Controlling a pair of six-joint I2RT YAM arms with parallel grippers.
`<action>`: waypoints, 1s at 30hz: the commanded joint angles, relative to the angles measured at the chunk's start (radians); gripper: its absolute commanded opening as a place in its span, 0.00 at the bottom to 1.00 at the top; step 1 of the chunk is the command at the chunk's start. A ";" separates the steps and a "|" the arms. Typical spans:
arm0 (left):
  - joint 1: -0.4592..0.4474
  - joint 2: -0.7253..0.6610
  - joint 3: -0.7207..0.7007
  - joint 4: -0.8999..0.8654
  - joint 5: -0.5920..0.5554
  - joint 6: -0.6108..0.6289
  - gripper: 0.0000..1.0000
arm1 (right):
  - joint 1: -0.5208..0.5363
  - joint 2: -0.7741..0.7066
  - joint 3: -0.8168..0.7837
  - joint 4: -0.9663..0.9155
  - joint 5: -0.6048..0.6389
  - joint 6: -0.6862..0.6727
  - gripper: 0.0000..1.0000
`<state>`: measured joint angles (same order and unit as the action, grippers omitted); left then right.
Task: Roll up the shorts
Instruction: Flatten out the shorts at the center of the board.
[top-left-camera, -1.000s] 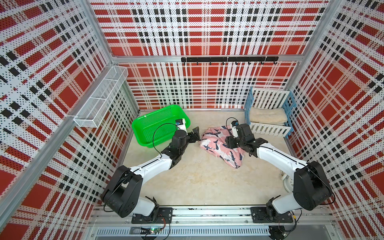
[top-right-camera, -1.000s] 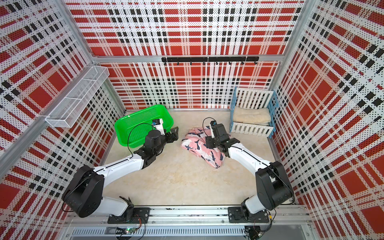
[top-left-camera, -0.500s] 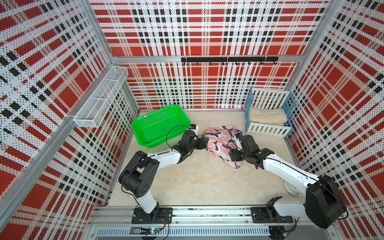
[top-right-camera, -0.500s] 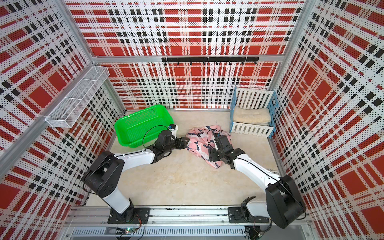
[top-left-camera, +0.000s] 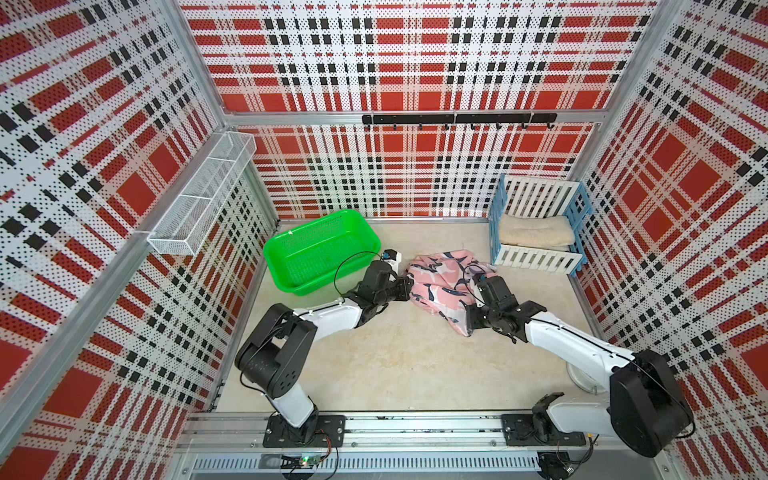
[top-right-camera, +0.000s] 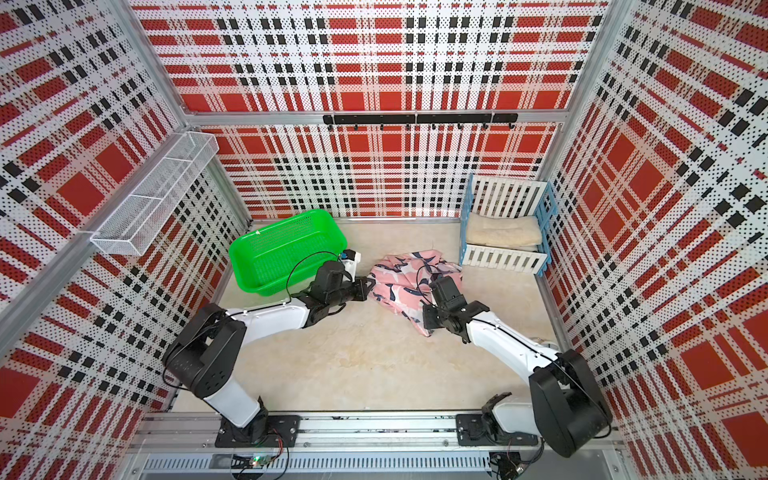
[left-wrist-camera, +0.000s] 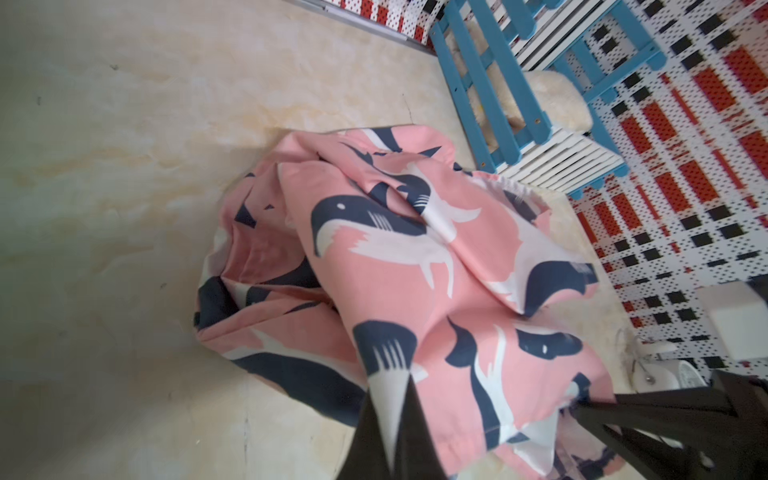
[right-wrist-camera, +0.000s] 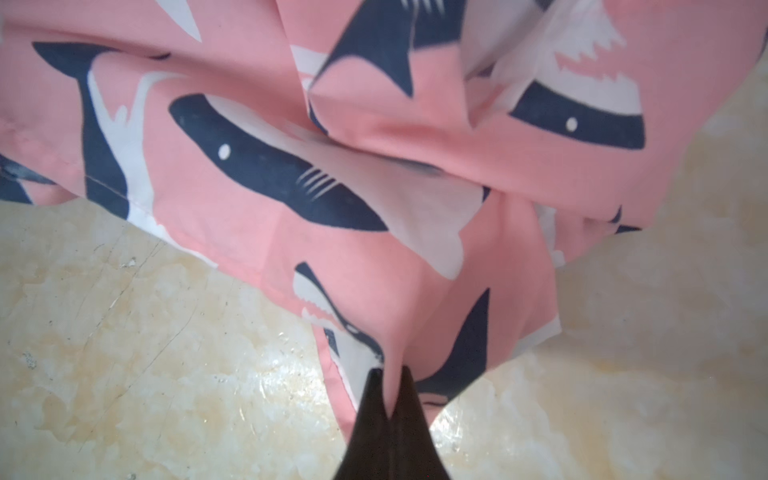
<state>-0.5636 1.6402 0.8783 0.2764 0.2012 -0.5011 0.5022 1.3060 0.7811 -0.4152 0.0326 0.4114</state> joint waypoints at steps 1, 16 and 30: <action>0.011 -0.108 0.057 -0.020 -0.011 0.020 0.00 | 0.022 -0.068 0.097 -0.009 0.049 -0.006 0.00; 0.165 -0.542 0.629 -0.122 -0.139 0.189 0.00 | 0.076 -0.127 0.870 0.073 -0.245 -0.167 0.00; 0.299 -0.139 0.631 -0.047 -0.106 0.000 0.00 | -0.194 0.271 1.080 0.038 -0.125 0.026 0.00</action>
<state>-0.3607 1.4288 1.5578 0.1982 0.1646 -0.4091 0.4011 1.4811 1.8462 -0.3027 -0.1680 0.3317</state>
